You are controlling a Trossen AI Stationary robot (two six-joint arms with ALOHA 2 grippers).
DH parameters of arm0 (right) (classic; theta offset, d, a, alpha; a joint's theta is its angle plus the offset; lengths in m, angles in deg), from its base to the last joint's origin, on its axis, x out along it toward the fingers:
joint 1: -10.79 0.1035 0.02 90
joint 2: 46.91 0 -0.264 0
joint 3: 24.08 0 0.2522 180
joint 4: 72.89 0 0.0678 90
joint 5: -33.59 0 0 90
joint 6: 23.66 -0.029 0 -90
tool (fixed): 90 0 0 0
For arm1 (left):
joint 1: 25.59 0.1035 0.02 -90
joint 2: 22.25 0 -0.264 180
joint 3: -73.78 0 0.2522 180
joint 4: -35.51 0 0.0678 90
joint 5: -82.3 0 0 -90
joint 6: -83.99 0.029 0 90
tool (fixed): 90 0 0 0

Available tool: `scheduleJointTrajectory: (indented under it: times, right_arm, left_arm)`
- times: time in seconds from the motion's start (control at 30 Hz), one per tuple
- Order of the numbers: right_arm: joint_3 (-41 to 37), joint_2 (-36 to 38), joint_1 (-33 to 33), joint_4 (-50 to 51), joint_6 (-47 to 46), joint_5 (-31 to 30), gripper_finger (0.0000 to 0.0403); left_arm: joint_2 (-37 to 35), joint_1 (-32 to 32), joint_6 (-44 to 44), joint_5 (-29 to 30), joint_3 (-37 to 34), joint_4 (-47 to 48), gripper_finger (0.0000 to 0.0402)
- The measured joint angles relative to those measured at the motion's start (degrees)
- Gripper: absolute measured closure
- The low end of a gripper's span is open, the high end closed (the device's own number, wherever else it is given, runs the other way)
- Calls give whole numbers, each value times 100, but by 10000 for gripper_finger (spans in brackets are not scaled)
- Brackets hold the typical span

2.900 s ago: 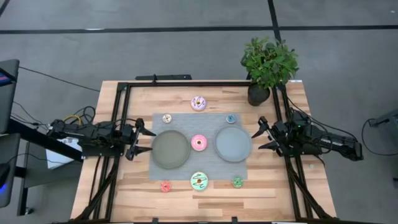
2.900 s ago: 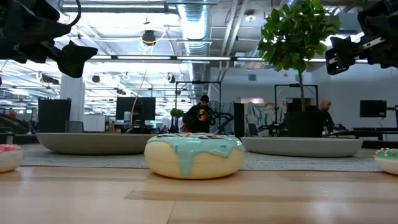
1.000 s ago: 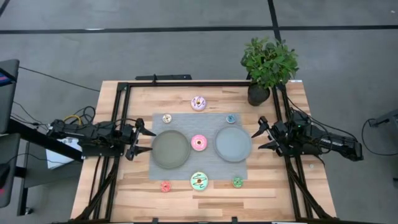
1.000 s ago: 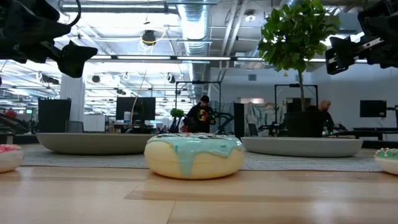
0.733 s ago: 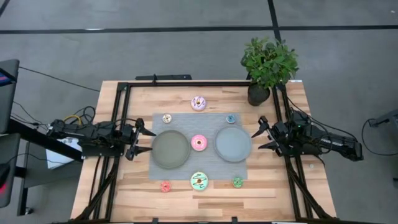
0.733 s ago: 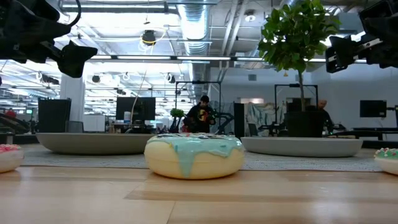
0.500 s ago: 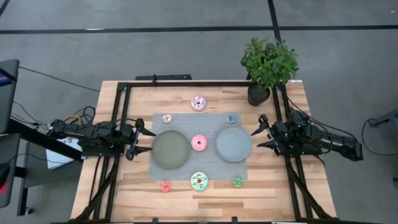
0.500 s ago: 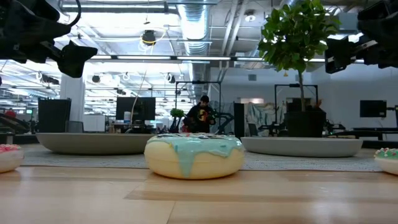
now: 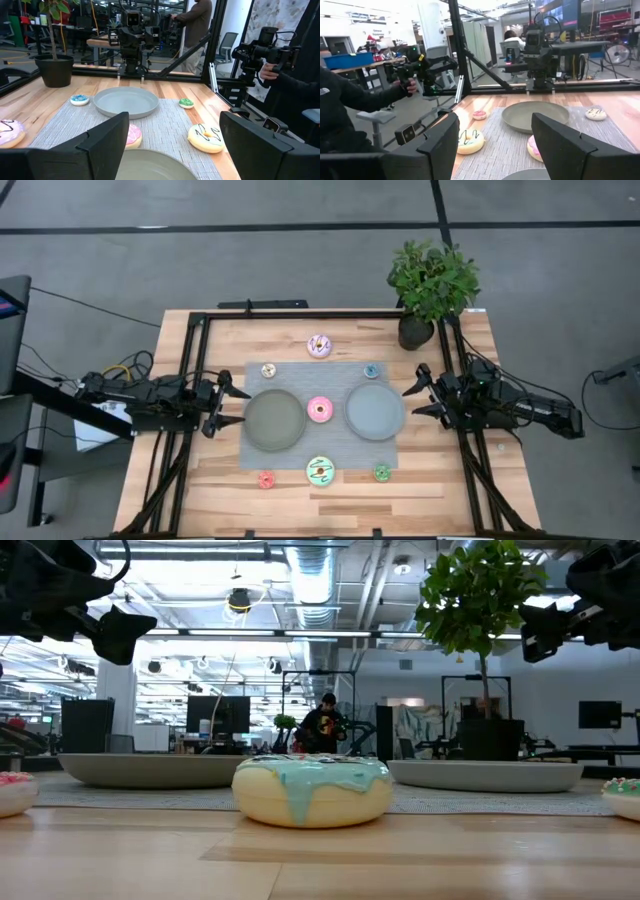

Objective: Pick & Place donuts
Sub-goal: Put the big purple donut into the blue plate

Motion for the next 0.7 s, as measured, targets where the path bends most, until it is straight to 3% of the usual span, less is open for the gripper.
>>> scheduleJointTrajectory:
  times: [0.2,0.7]
  right_arm:
    - [0,0,4,1,-2,-393,163]
    - [184,0,110,39,-57,-734,163]
  left_arm:
    - [0,-1,0,15,2,-1,97]
    - [0,0,0,15,2,0,97]
